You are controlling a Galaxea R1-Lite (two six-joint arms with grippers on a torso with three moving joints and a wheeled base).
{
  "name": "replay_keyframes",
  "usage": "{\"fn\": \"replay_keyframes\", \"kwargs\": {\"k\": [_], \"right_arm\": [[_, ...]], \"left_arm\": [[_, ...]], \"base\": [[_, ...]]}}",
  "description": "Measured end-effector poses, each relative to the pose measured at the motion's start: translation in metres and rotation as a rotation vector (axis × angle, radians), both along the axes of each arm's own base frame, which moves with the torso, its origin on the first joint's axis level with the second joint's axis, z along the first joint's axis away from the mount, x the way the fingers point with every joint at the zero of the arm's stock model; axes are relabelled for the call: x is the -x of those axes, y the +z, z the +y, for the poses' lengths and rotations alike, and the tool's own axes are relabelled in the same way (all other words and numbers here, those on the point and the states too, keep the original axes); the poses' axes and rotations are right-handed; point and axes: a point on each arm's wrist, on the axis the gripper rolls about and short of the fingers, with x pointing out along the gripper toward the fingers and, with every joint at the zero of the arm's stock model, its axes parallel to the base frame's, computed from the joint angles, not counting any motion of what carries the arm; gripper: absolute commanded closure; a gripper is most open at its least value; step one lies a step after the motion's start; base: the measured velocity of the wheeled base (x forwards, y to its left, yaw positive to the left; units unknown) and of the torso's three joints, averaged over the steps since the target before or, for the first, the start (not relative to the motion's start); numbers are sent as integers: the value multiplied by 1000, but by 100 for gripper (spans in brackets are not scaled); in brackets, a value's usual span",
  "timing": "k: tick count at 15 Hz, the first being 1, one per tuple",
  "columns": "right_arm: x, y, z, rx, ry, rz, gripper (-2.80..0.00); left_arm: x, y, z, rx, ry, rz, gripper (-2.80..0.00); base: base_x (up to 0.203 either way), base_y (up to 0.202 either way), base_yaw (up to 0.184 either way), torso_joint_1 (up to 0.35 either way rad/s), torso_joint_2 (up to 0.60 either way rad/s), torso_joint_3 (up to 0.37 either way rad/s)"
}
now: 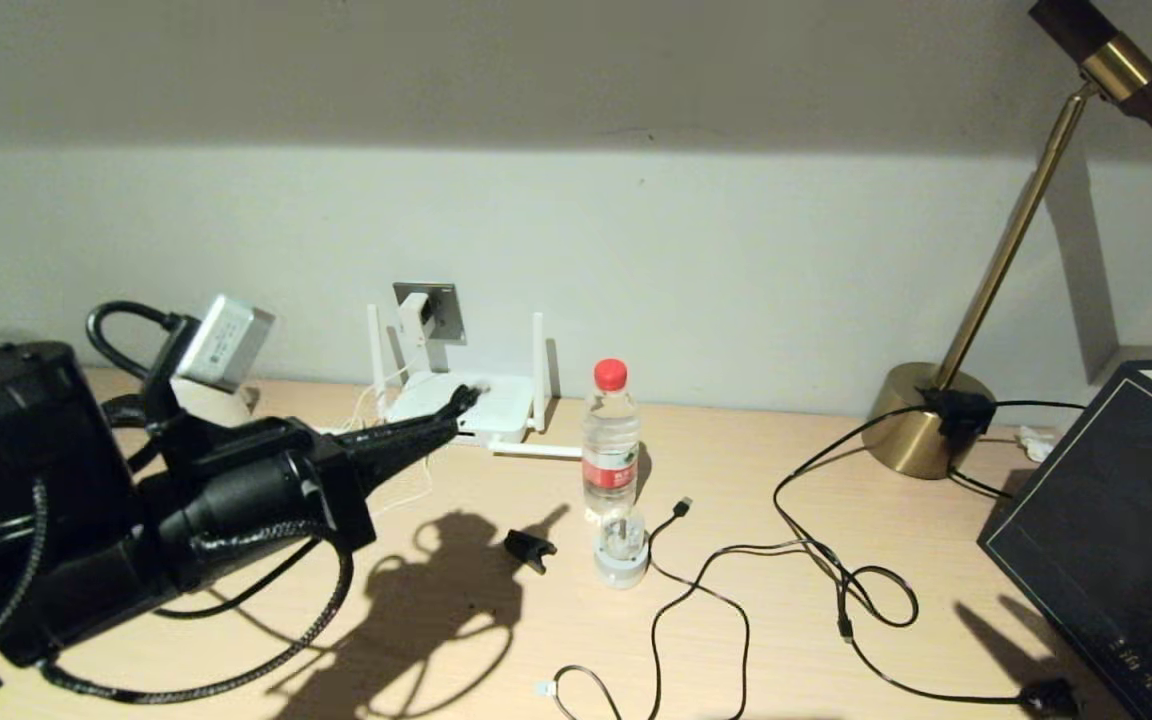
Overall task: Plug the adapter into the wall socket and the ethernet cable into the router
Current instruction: Align cable and router interface
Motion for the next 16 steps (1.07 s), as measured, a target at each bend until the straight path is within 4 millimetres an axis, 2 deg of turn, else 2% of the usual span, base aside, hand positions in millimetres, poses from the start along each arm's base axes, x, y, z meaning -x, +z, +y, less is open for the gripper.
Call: {"fn": "replay_keyframes", "kwargs": {"k": [2, 4, 8, 10, 13, 16], "right_arm": [[22, -14, -9, 101, -81, -5, 0], [42, -26, -20, 203, -234, 23, 0], [63, -41, -27, 300, -539, 46, 0], [77, -51, -26, 367, -541, 1, 0], [84, -78, -24, 455, -464, -7, 0], [90, -104, -24, 512, -432, -20, 0]], "left_arm": [[3, -17, 5, -34, 36, 137, 0], [0, -26, 10, -64, 105, 234, 0], [-24, -44, 11, -115, 331, 329, 0], [-38, -54, 11, -142, 454, 358, 0], [-64, -69, 13, -167, 592, 392, 0], [-92, -84, 16, -173, 658, 429, 0]], "base": [[0, 0, 0, 0, 0, 0], [0, 0, 0, 0, 0, 0], [0, 0, 0, 0, 0, 0], [0, 0, 0, 0, 0, 0], [0, 0, 0, 0, 0, 0], [0, 0, 0, 0, 0, 0]]}}
